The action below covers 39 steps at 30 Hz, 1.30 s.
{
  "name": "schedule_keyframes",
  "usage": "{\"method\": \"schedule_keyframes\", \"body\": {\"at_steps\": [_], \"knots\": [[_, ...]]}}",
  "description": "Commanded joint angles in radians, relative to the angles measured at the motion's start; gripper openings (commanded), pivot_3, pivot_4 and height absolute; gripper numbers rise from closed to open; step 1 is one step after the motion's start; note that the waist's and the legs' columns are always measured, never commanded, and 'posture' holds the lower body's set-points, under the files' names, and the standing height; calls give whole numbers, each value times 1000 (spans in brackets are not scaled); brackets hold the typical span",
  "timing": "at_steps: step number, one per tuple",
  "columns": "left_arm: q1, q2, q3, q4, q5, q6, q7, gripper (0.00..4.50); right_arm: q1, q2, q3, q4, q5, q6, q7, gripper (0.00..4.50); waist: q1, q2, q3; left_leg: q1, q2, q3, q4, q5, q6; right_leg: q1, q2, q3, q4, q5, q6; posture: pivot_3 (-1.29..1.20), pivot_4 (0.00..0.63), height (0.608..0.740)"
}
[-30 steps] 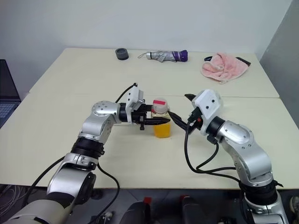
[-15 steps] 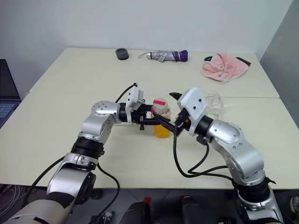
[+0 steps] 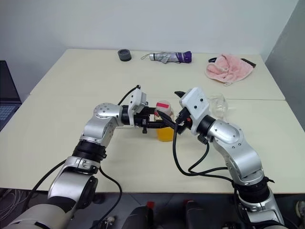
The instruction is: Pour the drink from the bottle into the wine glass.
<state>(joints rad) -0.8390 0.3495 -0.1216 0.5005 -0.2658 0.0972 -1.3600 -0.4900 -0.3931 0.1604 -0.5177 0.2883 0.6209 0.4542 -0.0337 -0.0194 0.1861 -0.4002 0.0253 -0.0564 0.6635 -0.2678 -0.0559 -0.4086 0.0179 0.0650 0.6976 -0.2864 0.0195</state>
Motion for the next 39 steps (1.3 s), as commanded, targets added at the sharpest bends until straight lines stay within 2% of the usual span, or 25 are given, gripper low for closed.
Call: {"method": "schedule_keyframes", "body": {"at_steps": [1,31,39], "knots": [[-35,5,11,-38,-12,-23,-2,1820,0,-8,-38,-16,-4,-16,-3,4337,0,0,0,0,0,0,0,0,0,0,0,0,0,0,0,0,150,740],[-39,2,12,-35,-10,-23,1,1820,23,-18,-61,-50,29,8,21,4337,0,0,0,0,0,0,0,0,0,0,0,0,0,0,0,0,150,740],[-36,2,13,-39,-11,-20,4,1820,28,-21,-88,-67,91,38,36,4337,0,0,0,0,0,0,0,0,0,0,0,0,0,0,0,0,150,740]]}}
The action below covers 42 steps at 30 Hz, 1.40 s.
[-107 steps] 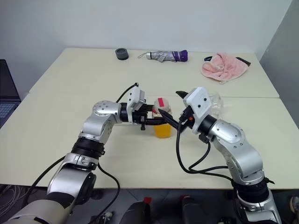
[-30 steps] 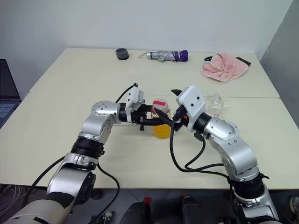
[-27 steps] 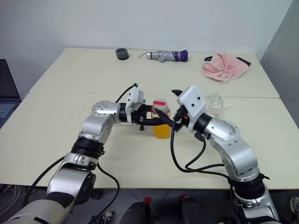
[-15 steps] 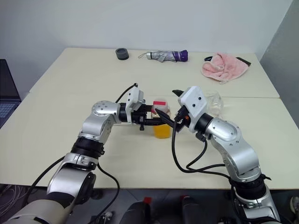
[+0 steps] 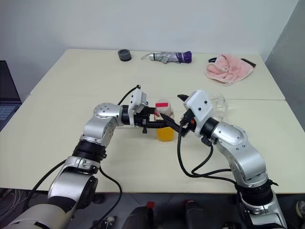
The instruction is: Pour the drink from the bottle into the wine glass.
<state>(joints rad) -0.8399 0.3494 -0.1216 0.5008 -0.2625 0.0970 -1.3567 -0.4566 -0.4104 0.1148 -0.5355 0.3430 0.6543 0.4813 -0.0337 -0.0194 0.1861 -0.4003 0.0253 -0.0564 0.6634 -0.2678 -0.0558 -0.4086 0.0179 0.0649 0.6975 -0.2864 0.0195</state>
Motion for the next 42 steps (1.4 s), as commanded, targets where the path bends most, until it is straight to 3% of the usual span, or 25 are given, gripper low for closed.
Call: {"method": "schedule_keyframes", "body": {"at_steps": [1,23,42], "knots": [[-34,2,13,-40,-14,-19,1,1820,-6,-5,-47,-53,44,9,11,4337,0,0,0,0,0,0,0,0,0,0,0,0,0,0,0,0,150,740],[-31,6,17,-46,-17,-20,4,1819,6,-62,-117,-70,216,79,63,4500,0,0,0,0,0,0,0,0,0,0,0,0,0,0,0,0,150,740],[-15,4,11,-84,-23,-10,-1,1818,-129,-46,-53,146,208,37,186,4500,0,0,0,0,0,0,0,0,0,0,0,0,0,0,0,0,150,740]]}}
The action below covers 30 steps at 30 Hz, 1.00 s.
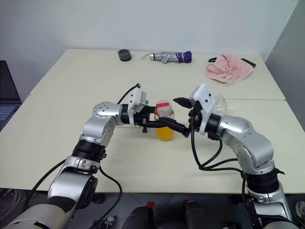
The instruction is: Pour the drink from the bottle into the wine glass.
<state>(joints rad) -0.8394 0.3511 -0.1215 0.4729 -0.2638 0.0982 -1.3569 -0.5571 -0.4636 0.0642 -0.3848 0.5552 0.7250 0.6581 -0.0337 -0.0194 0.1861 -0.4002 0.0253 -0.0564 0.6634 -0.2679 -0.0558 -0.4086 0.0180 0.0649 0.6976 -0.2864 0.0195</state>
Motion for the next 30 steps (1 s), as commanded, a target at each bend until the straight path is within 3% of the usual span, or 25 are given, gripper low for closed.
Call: {"method": "schedule_keyframes", "body": {"at_steps": [1,30], "knots": [[-15,3,10,-57,-22,-11,-1,1818,-32,13,-3,-1,-5,-36,8,4500,0,0,0,0,0,0,0,0,0,0,0,0,0,0,0,0,150,740],[-7,2,11,-64,-20,-5,4,1818,-50,92,3,28,-71,-69,-54,4500,0,0,0,0,0,0,0,0,0,0,0,0,0,0,0,0,150,740]]}}
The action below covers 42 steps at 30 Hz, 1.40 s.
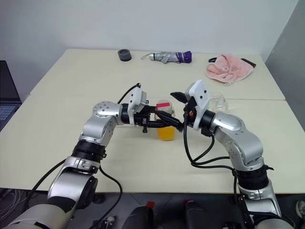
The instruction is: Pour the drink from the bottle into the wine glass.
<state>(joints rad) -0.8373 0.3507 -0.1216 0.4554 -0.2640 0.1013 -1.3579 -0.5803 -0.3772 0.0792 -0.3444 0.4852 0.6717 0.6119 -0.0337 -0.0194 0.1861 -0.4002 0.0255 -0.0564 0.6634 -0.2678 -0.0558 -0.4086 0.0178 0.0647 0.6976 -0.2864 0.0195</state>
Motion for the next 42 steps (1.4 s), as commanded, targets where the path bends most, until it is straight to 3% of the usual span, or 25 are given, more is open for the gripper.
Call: {"method": "schedule_keyframes", "body": {"at_steps": [1,6,8,15,26,31,35,42], "knots": [[-9,3,11,-46,-19,-9,6,1818,-27,7,-10,-14,-1,-15,-10,4500,0,0,0,0,0,0,0,0,0,0,0,0,0,0,0,0,150,740],[-8,2,10,-44,-19,-11,7,1818,-23,14,0,-19,-8,-14,-19,4500,0,0,0,0,0,0,0,0,0,0,0,0,0,0,0,0,150,740],[-8,1,10,-43,-19,-12,8,1818,-21,16,4,-24,-6,-14,-20,4140,0,0,0,0,0,0,0,0,0,0,0,0,0,0,0,0,150,740],[-7,-1,8,-44,-21,-10,14,1818,-13,18,3,-45,17,-13,-11,1871,0,0,0,0,0,0,0,0,0,0,0,0,0,0,0,0,150,740],[-1,-2,8,-53,-26,-4,16,1815,33,112,-115,-105,176,28,-81,1779,0,0,0,0,0,0,0,0,0,0,0,0,0,0,0,0,150,740],[2,-3,9,-57,-28,-2,18,1815,55,103,-135,-135,190,27,-120,1742,0,0,0,0,0,0,0,0,0,0,0,0,0,0,0,0,150,740],[7,-1,13,-63,-26,-2,28,1815,106,-17,-172,-182,102,-8,-132,1741,1,0,0,0,0,0,0,0,0,0,0,0,0,0,0,0,150,740],[22,10,29,-64,-29,0,57,1815,405,-197,-333,-278,110,-4,-94,1741,4,0,0,-1,-1,0,-1,0,0,0,-1,0,-1,0,0,0,150,740]]}}
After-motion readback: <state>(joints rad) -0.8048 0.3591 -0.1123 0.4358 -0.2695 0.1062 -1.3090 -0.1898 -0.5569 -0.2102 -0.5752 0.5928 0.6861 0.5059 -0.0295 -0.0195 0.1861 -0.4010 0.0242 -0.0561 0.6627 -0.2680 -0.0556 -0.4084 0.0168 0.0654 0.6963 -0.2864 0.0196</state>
